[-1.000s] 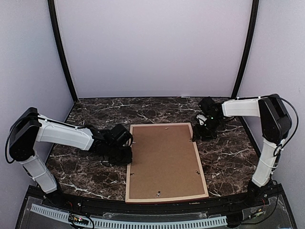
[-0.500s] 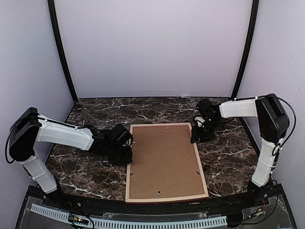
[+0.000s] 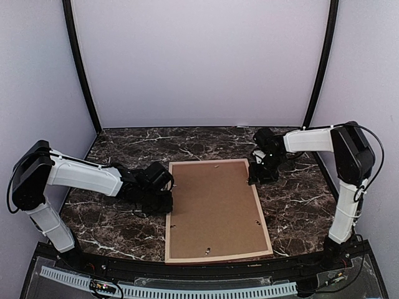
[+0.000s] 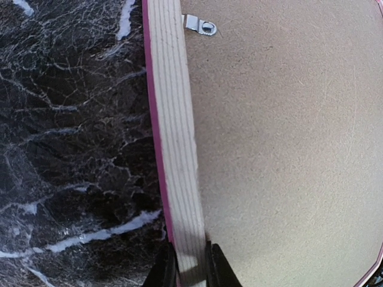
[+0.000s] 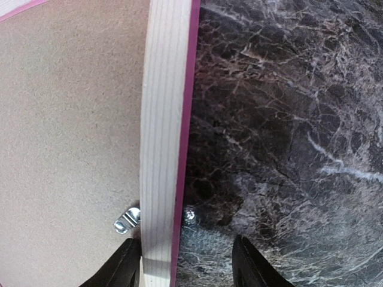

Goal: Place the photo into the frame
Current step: Press the fastener onto the backboard.

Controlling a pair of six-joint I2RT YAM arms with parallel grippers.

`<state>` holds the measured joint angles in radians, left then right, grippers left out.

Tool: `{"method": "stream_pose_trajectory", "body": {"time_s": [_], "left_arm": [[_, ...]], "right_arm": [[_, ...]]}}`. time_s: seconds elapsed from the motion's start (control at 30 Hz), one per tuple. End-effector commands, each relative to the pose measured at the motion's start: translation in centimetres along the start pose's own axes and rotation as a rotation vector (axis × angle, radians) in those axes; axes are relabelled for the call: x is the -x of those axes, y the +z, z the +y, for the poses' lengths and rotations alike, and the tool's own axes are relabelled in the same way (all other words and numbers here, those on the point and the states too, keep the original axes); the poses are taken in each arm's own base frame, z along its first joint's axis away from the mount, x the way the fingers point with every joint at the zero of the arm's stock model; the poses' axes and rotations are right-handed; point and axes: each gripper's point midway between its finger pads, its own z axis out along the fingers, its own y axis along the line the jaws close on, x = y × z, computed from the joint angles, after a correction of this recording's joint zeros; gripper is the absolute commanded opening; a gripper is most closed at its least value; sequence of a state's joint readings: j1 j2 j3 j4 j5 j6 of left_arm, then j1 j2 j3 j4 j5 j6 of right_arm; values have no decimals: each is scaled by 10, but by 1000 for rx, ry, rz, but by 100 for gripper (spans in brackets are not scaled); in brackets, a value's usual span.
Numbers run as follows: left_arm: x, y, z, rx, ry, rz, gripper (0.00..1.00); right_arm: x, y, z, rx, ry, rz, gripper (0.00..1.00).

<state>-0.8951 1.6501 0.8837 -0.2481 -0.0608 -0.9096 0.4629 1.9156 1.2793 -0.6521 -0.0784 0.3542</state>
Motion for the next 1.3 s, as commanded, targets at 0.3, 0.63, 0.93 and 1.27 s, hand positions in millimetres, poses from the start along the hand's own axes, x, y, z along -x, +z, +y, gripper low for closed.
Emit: {"method": "stream_pose_trajectory", "body": {"time_s": [0.3, 0.63, 0.93, 1.27], "left_arm": [[-6, 0, -4, -22, 51, 20, 3], [-6, 1, -6, -25, 64, 27, 1], [-5, 0, -6, -22, 65, 26, 1], [-5, 0, -6, -21, 65, 25, 1]], "right_arm": [[37, 3, -11, -88, 40, -124, 56], [38, 12, 4, -25, 7, -126, 57], [20, 16, 27, 40, -53, -76, 57], [-3, 17, 27, 37, -66, -25, 57]]}}
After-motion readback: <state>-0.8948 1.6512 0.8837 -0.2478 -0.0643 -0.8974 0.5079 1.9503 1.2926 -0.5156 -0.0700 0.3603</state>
